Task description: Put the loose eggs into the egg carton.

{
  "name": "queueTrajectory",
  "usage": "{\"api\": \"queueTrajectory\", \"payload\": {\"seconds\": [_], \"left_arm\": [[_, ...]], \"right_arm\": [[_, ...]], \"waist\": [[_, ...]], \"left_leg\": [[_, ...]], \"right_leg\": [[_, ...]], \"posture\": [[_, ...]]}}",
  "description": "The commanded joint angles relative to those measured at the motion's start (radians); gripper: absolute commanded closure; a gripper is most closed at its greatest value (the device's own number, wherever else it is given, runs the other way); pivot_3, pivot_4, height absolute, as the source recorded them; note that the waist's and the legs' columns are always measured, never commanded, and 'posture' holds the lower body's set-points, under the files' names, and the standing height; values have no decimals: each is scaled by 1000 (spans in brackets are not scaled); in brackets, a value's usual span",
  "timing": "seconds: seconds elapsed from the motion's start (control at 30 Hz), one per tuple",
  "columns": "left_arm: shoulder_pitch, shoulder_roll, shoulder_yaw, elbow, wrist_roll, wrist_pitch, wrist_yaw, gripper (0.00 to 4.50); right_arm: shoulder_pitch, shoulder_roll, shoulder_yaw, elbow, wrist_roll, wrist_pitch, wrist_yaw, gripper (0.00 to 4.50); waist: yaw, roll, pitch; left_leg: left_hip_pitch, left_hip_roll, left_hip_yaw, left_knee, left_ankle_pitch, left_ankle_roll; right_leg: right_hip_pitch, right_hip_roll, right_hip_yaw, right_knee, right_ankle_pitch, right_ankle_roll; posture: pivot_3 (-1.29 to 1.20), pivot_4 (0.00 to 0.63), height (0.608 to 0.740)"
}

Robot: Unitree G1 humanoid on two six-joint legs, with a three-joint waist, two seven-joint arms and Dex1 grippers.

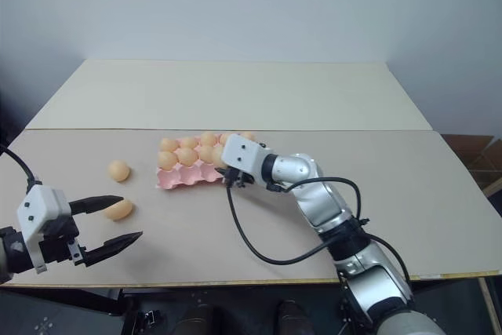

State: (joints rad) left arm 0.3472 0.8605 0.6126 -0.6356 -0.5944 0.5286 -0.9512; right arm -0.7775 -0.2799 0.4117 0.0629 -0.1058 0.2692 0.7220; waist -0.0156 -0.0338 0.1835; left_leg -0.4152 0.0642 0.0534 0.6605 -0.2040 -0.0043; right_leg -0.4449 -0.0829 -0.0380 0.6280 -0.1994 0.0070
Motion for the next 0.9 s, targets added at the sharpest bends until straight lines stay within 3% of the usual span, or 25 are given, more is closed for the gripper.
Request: {"api": "queueTrajectory", "payload": {"seconds": [0.03,0.3,0.53,0.57,0.73,0.9], "left_arm": [[17,-10,36,-47,-5,-15,10,0],[23,-13,36,-53,-4,-13,22,0],[23,-14,25,-54,-2,-17,29,0],[23,-15,25,-54,-2,-18,29,0],[30,-19,27,-51,2,-22,27,0],[56,-26,59,-48,11,-22,22,0]], "right_arm": [[-34,46,22,57,-27,-74,-21,2472],[-90,141,44,256,-96,-185,-86,2472],[-125,155,23,354,-109,-253,-107,182],[-127,153,19,354,-109,-254,-107,40],[-117,137,9,294,-118,-246,-108,40],[-40,49,-43,50,-43,-191,-18,40]], "waist": [[1,0,0],[-3,0,0],[-3,0,0],[-3,0,0],[-4,0,0],[0,0,0]], "left_leg": [[0,1,0,0,0,0],[0,5,0,0,1,-1],[-1,6,0,0,1,-1],[-1,6,1,0,1,-1],[-2,6,2,-1,1,-1],[-5,6,2,-1,1,-1]], "right_leg": [[0,1,0,0,0,-1],[-5,6,1,3,2,-5],[-5,6,1,3,3,-5],[-5,6,2,3,3,-5],[-8,6,3,3,4,-5],[-11,6,3,3,5,-4]], "posture": [[0,150,740],[0,150,740],[0,150,740],[0,150,740],[0,150,740],[0,150,740]]}}
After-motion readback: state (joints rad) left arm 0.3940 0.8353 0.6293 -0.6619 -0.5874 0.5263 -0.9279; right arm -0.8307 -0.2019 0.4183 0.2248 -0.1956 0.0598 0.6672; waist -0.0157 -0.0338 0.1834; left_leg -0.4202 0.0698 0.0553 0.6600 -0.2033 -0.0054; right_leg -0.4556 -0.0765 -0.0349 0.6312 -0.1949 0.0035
